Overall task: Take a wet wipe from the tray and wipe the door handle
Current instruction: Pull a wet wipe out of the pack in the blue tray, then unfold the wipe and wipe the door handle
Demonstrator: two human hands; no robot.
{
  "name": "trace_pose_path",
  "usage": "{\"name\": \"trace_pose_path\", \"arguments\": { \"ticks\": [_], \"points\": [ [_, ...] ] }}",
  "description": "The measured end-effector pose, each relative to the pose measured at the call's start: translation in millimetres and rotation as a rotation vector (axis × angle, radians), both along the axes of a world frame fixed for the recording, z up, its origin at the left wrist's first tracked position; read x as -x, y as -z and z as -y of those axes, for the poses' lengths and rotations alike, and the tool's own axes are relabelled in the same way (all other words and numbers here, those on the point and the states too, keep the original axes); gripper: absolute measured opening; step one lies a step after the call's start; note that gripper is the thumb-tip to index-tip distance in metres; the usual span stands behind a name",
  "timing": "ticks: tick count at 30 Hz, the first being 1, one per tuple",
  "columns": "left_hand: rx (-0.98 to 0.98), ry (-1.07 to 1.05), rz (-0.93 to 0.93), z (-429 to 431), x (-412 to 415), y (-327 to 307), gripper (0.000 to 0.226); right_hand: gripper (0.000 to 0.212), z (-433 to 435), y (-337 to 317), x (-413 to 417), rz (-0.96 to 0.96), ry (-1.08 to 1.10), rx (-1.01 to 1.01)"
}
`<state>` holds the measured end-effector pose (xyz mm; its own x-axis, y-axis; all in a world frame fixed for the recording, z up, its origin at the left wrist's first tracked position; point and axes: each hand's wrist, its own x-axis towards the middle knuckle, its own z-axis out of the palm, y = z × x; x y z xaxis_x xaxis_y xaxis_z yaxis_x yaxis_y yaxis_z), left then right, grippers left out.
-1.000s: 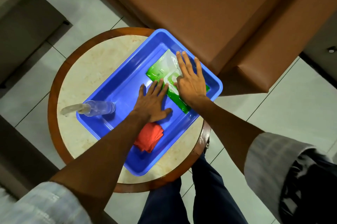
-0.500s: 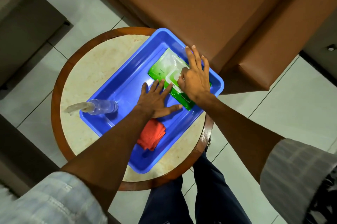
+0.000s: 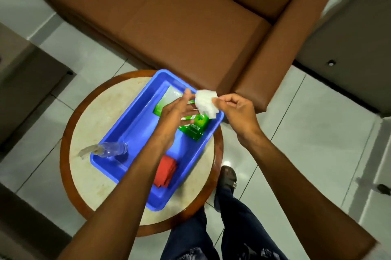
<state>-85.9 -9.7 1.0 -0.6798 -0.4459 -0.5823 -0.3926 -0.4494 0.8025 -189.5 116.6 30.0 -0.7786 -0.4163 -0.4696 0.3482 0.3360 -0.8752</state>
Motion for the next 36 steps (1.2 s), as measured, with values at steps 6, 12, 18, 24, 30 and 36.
{"name": "trace_pose_path", "arguments": {
  "ticks": [6, 12, 18, 24, 30, 36],
  "points": [
    [0.018, 0.186, -0.222, -59, 62, -85, 0.015, 0.018, -84, -76, 36, 0.037, 0.085, 0.130],
    [0.094, 0.388, -0.276, -138, 146, -131, 0.029, 0.024, -181, -112, 100, -0.059, 0.185, 0.155],
    [0.197, 0.440, -0.311, -231, 257, -174, 0.035, 0.020, -283, -145, 195, -0.054, 0.171, 0.236],
    [0.172, 0.529, -0.331, -312, 356, -216, 0.041, 0.021, -367, -186, 282, -0.099, 0.298, 0.264],
    [0.280, 0.575, -0.383, -347, 436, -249, 0.025, 0.013, -396, -214, 348, -0.239, 0.393, 0.286],
    [0.314, 0.579, -0.440, -347, 519, -262, 0.026, 0.012, -390, -233, 425, -0.352, 0.430, 0.261]
  ]
}}
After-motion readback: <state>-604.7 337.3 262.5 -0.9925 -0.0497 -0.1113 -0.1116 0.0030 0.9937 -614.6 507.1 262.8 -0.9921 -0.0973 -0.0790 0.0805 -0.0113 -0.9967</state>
